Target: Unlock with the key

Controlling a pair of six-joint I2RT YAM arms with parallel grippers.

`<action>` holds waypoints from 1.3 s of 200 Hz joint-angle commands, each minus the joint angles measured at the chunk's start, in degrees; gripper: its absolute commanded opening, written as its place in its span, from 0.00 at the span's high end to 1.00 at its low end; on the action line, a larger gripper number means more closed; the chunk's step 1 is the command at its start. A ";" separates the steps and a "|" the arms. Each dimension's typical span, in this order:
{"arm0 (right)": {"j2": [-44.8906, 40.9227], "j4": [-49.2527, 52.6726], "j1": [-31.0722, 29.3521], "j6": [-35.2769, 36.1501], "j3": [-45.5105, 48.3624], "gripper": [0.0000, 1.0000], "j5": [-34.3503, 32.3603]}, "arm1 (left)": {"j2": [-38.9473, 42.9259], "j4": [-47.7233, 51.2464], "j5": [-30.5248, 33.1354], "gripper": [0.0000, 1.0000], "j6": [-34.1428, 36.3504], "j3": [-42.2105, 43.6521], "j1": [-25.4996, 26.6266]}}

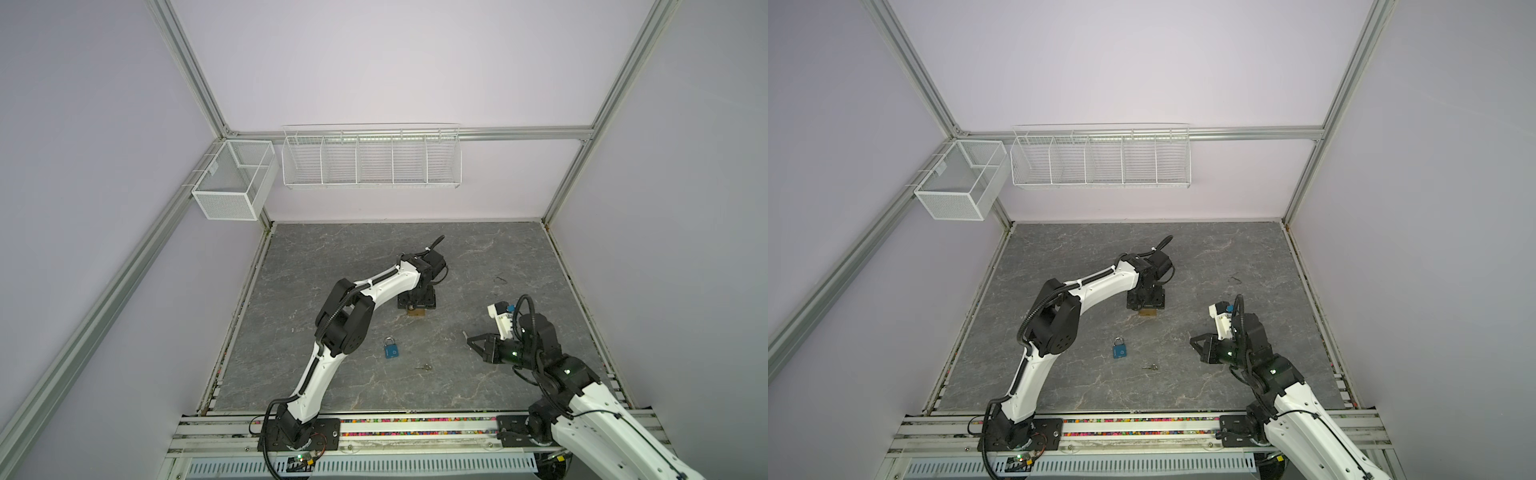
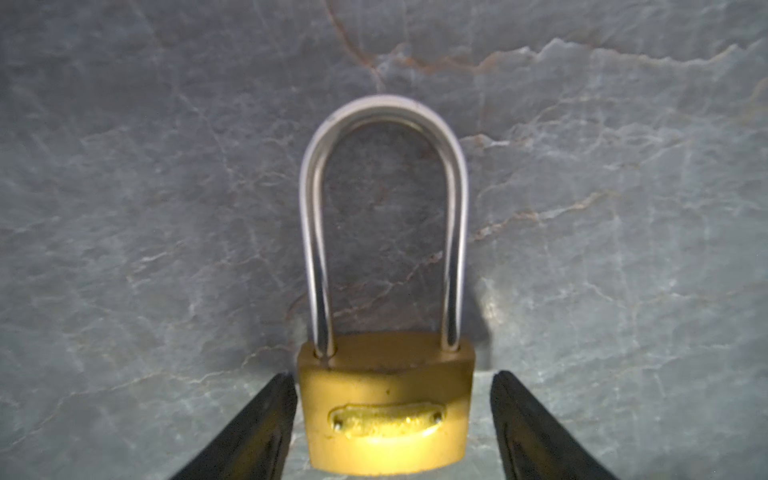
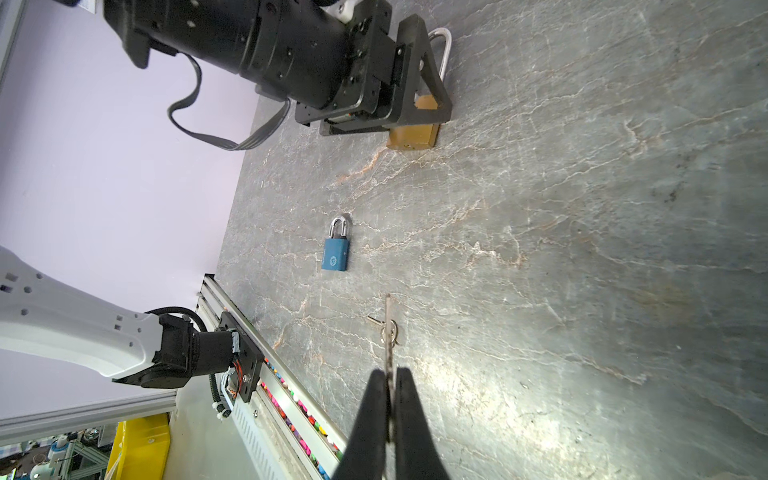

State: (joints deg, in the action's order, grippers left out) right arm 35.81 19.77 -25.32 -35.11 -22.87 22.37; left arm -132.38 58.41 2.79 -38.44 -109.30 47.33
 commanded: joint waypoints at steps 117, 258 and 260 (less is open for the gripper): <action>-0.19 -14.21 1.01 -1.73 4.27 0.93 8.32 | 14.46 -22.12 -6.63 0.86 -12.17 19.96 -0.49; 17.74 -11.36 -8.95 7.69 -9.88 0.93 -3.55 | 41.73 -58.83 -7.96 0.93 -33.52 46.55 1.80; 17.83 -11.27 -8.93 7.65 -9.97 0.93 -3.69 | 41.89 -58.96 -7.88 0.93 -33.54 46.65 1.80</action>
State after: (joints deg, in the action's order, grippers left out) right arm 52.53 7.29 -32.80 -29.30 -30.41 23.35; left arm -94.19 8.19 -5.45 -68.49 -62.72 48.80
